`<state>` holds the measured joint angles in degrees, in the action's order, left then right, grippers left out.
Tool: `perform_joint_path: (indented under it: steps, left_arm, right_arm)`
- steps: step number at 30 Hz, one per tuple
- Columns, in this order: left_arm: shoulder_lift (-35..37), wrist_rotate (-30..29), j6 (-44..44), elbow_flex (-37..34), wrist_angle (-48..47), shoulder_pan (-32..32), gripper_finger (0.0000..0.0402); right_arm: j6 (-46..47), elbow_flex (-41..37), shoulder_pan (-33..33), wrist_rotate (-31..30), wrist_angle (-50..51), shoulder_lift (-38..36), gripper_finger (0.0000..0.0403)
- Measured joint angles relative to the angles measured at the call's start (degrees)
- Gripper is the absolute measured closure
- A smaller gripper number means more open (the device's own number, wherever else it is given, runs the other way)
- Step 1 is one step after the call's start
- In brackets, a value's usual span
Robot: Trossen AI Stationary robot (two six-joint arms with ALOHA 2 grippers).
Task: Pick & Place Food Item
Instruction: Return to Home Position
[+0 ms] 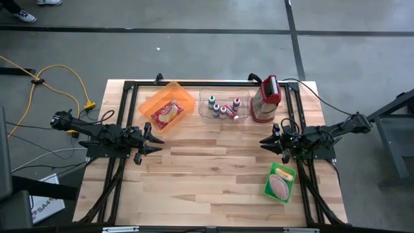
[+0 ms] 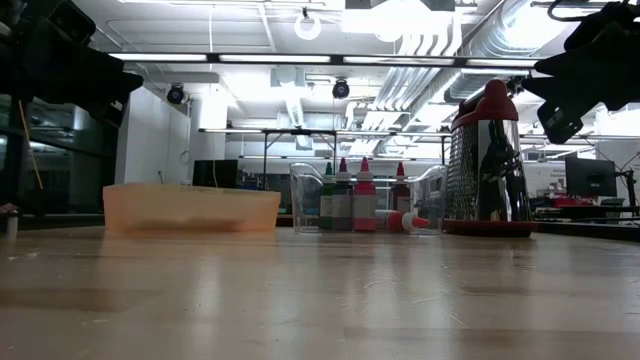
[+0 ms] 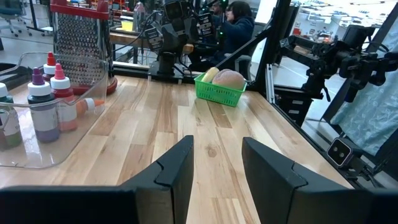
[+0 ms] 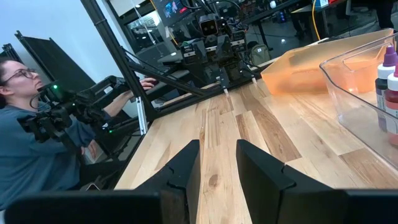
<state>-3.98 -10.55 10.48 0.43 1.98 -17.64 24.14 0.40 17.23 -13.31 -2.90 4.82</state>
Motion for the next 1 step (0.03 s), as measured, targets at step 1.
perform_joint_path:
  steps: [1]
  left_arm:
    - [0.0,0.0,0.0,0.0,0.0,0.0,0.027]
  right_arm:
    - [0.0,0.0,0.0,0.0,0.0,0.0,0.031]
